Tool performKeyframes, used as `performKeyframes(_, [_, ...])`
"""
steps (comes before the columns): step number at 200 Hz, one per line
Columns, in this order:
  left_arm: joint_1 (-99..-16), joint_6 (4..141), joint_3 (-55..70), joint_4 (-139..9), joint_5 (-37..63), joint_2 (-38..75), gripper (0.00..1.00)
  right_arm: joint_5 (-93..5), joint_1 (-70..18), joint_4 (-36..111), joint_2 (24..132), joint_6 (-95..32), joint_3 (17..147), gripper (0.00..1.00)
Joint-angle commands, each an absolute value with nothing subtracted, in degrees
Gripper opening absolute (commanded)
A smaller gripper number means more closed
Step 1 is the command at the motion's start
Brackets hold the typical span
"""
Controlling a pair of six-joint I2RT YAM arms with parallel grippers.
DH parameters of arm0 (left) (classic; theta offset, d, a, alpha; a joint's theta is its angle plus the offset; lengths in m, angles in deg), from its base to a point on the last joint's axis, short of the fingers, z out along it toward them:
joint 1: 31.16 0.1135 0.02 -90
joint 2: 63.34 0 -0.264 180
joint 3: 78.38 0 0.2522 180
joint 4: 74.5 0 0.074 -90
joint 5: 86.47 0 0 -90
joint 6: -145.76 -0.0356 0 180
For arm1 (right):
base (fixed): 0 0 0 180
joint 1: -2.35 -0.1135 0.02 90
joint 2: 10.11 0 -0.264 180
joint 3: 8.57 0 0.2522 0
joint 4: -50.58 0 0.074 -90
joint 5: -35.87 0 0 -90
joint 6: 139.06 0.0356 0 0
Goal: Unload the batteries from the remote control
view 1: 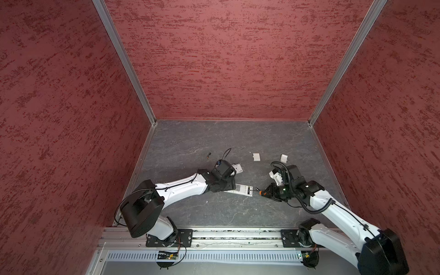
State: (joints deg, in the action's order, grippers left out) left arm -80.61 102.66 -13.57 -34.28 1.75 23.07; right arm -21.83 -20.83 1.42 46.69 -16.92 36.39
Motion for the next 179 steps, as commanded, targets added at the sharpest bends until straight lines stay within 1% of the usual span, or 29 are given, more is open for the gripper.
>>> performKeyframes(1, [-80.4, 101.2, -11.9, -35.1, 1.6, 24.8, 0.76, -22.6, -21.4, 3.0, 46.8, -16.7, 35.7, 0.0])
performKeyframes(113, [-80.3, 100.5, -11.3, -36.2, 2.0, 27.4, 0.76, -20.2, -22.4, 6.9, 49.6, -16.0, 35.0, 0.0])
performKeyframes(179, [-79.8, 100.6, -12.0, -35.9, 1.9, 26.4, 0.76, -18.3, -23.7, 9.7, 50.7, -14.8, 35.2, 0.0])
